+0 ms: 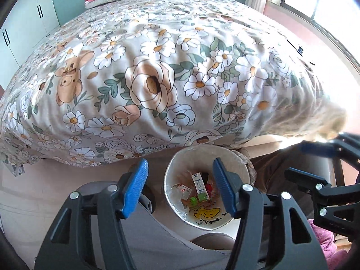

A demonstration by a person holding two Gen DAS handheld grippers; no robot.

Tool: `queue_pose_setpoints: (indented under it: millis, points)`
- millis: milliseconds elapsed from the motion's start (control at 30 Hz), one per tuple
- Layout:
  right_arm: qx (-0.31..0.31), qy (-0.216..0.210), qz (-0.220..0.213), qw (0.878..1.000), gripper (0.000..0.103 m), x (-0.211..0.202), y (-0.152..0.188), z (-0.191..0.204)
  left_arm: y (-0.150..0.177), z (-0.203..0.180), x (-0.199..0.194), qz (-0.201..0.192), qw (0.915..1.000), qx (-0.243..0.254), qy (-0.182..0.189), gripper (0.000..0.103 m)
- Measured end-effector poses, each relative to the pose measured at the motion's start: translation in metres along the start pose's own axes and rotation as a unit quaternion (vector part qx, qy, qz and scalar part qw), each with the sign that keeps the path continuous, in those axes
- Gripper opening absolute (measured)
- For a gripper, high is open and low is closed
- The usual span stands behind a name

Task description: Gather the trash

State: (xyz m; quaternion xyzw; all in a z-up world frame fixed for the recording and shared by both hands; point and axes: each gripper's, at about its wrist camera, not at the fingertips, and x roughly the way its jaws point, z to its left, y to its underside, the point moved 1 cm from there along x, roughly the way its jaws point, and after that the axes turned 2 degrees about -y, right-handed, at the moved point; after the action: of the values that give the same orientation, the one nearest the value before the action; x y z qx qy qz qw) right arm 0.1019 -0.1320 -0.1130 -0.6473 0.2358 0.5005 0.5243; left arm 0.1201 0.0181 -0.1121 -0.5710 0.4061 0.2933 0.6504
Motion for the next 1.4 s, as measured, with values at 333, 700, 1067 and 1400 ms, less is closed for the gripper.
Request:
queue_pose_setpoints:
  millis: [333, 700, 1067, 1400]
  points:
    - [-0.004, 0.063, -0.103, 0.993, 0.064, -0.093, 0.010, 0.009, 0.002, -0.017, -0.093, -0.106, 0.9936, 0.025, -0.029, 0.090]
    - [0.007, 0.099, -0.190, 0.977, 0.082, -0.168, 0.030, 0.027, 0.020, -0.033, -0.161, -0.167, 0.9846, 0.037, -0.039, 0.095]
    - [0.060, 0.100, -0.245, 0.962, 0.085, -0.187, 0.050, 0.036, 0.032, -0.039, -0.181, -0.191, 0.9792, 0.023, -0.063, 0.097]
    - [0.091, 0.099, -0.238, 0.962, 0.085, -0.183, 0.061, 0.035, 0.044, -0.038, -0.175, -0.174, 0.9830, 0.007, -0.058, 0.097]
